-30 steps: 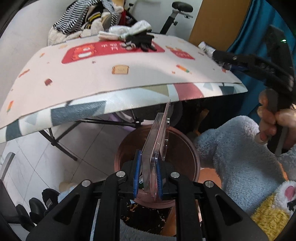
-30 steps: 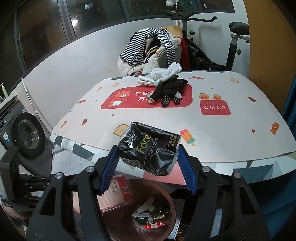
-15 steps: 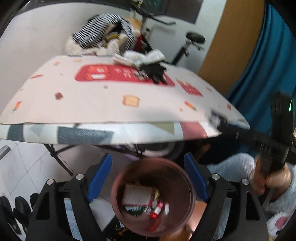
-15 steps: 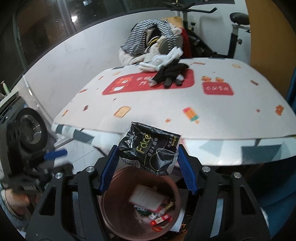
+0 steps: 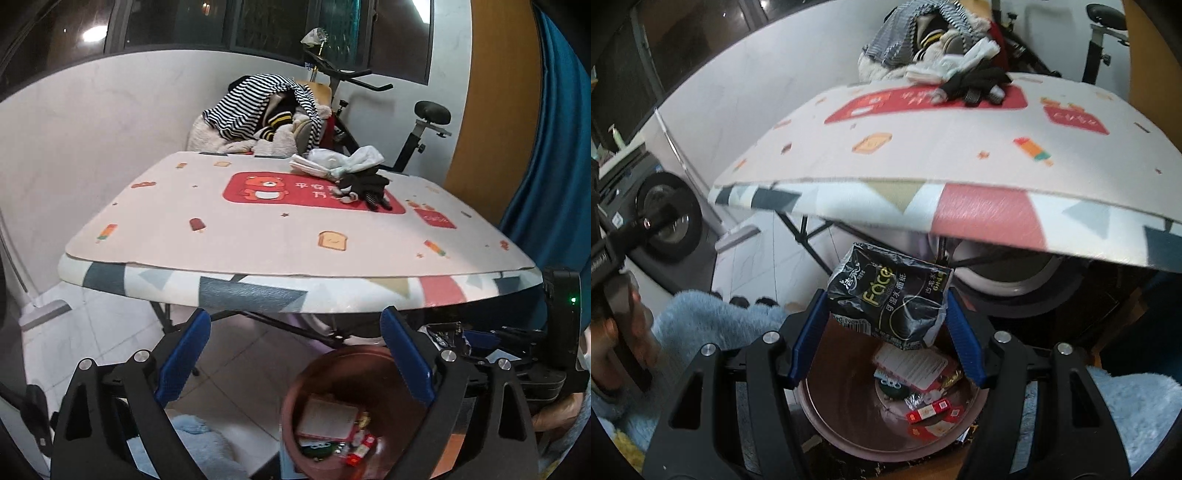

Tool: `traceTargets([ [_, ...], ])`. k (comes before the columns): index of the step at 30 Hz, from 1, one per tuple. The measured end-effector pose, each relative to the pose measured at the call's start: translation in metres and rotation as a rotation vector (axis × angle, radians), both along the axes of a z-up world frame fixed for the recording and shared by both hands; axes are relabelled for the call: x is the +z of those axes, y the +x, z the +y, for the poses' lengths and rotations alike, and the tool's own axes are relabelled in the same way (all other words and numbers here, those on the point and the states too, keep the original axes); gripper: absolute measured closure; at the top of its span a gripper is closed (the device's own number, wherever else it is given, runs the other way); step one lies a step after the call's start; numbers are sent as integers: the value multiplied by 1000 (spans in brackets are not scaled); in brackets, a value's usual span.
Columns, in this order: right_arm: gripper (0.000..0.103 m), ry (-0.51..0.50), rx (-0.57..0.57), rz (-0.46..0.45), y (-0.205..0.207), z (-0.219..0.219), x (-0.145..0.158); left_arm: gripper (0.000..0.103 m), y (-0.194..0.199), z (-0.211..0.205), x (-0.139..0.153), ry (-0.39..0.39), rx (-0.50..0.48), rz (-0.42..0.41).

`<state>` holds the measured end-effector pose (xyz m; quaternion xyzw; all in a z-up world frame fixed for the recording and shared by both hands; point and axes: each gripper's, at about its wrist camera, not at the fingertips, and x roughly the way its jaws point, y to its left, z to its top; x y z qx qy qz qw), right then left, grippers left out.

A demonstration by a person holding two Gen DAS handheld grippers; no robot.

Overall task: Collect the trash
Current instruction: 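Open the right tool to drop the black Face packet into the bin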

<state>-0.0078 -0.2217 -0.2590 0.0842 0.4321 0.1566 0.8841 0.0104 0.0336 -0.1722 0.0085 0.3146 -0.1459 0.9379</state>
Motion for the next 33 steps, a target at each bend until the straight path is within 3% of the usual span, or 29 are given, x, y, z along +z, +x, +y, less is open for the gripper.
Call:
traceTargets([
  [9, 39, -75, 50, 101, 9, 22, -32, 12, -7, -3, -14, 18, 11, 2],
  [15, 37, -80, 17, 142, 13, 21, -43, 12, -2, -6, -20, 12, 2, 34],
  [18, 33, -84, -4, 140, 14, 18, -43, 12, 1, -4, -21, -7, 10, 45],
  [20, 19, -85, -18, 140, 14, 15, -42, 12, 2, -1, -22, -25, 23, 54],
  [23, 9, -90, -41, 121, 13, 11, -38, 12, 4, 2, -23, -49, 39, 62],
  [33, 6, -73, -81, 69, 11, 2, -25, 12, 4, -3, -23, -38, 32, 62],
])
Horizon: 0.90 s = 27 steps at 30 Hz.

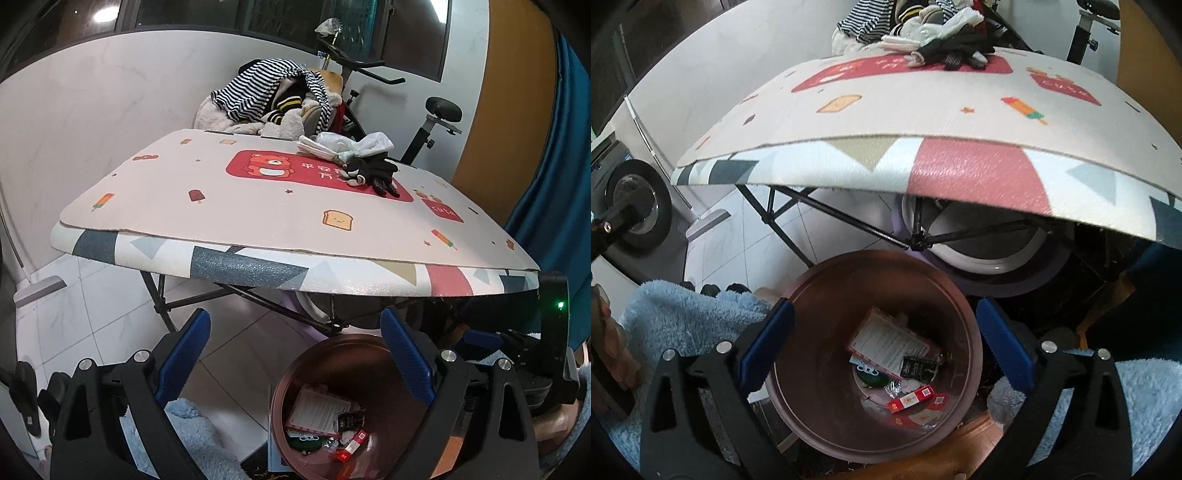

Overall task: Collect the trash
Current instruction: 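Grasp one black dotted glove with the right tool while the left tool grasps the other glove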

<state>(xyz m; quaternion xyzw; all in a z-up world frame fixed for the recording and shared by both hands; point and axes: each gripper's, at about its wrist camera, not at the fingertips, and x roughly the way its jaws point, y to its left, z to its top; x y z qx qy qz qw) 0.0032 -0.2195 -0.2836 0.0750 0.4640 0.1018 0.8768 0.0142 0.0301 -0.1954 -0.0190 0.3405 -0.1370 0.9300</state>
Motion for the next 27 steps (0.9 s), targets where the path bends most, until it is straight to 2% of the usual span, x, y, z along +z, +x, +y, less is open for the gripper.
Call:
traceTargets([
  [9, 6, 48, -42, -35, 7, -18, 20, 12, 8, 2, 10, -21, 4, -8],
  [15, 6, 73, -85, -58, 36, -48, 48, 12, 36, -5, 24, -44, -16, 1],
  [19, 6, 94, -96, -90, 70, -75, 68, 12, 62, -15, 39, -48, -36, -20],
  [24, 6, 54, -117, -135, 135, -103, 85, 12, 103, -24, 51, -77, -52, -40],
  [27, 13, 20, -121, -148, 184, -112, 88, 12, 127, -28, 52, -95, -47, -41],
])
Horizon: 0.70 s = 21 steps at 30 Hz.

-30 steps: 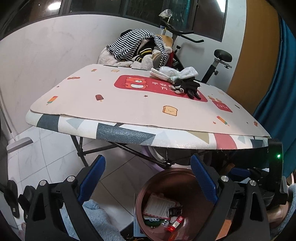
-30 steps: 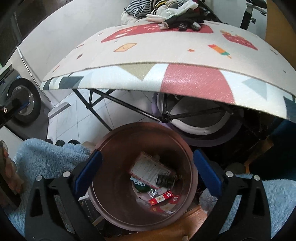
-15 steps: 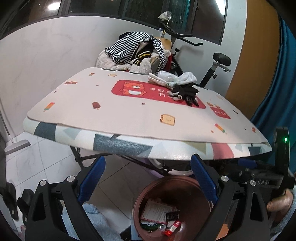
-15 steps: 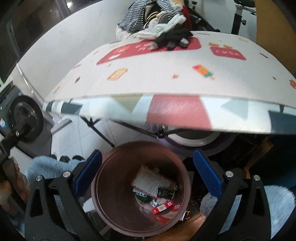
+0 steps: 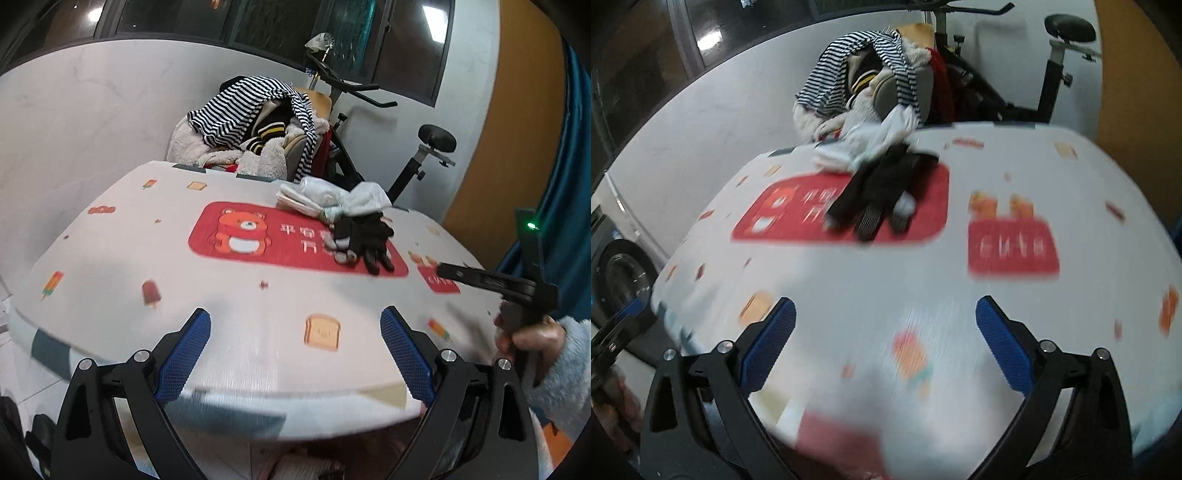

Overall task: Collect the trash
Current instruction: 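Grasp one black dotted glove with the right tool while the left tool grasps the other glove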

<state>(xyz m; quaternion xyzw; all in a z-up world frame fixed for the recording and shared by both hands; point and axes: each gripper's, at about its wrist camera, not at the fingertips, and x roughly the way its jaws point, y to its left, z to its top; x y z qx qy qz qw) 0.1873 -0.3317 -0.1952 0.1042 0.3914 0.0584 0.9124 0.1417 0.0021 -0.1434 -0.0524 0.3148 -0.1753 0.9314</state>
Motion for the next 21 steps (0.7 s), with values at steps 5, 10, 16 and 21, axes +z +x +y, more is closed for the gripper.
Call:
traceTargets([
  [5, 27, 6, -20, 6, 70, -6, -5, 12, 28, -6, -5, -26, 6, 7],
  [10, 30, -13, -39, 59, 125, 4, -24, 17, 46, -10, -15, -44, 0, 40],
  [16, 59, 3, -59, 150, 171, 10, -43, 29, 64, -9, -23, -52, 6, 79],
  [21, 88, -28, 140, 208, 155, 33, -49, 41, 74, -4, -25, -70, 4, 108],
])
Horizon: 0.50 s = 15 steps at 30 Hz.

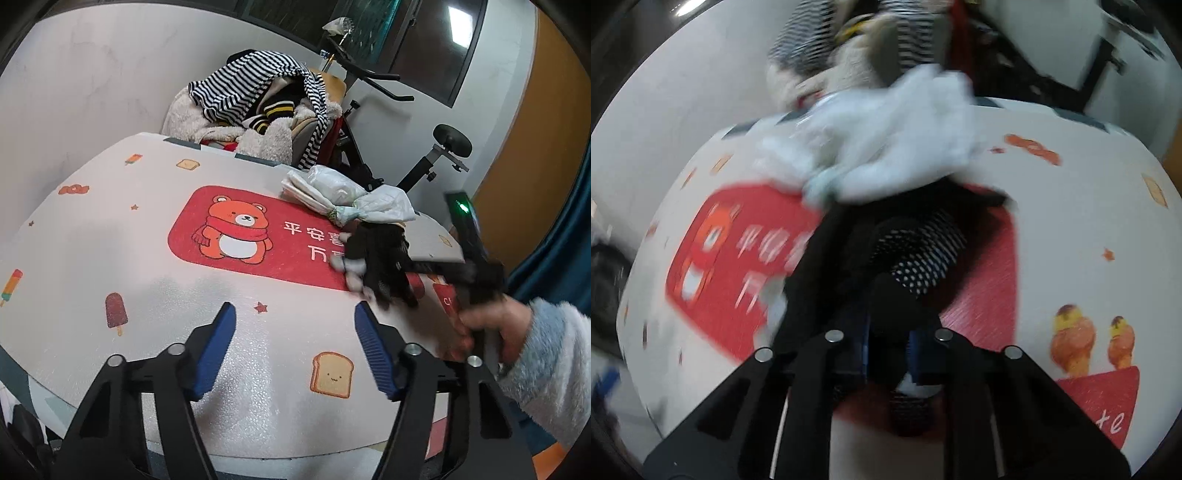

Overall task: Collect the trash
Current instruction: 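Grasp one black dotted glove with the right tool while the left tool grasps the other glove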

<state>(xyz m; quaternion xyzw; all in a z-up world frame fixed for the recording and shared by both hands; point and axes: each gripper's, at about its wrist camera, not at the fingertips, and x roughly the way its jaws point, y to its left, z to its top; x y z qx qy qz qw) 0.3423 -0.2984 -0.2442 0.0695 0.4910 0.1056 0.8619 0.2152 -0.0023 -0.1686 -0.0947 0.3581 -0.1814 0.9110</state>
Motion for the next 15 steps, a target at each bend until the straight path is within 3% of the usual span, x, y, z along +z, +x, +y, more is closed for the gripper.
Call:
traceTargets([
  [8, 87, 107, 129, 67, -100, 20, -1, 45, 4, -26, -7, -29, -80, 60],
  [9, 85, 115, 125, 67, -112, 21, -1, 45, 3, -35, -8, -24, -108, 71],
  [12, 59, 137, 115, 55, -141, 16, 4, 45, 0, -61, -14, -6, -182, 96],
  [15, 55, 131, 104, 13, -163, 8, 14, 45, 1, -84, -20, 22, -230, 113],
])
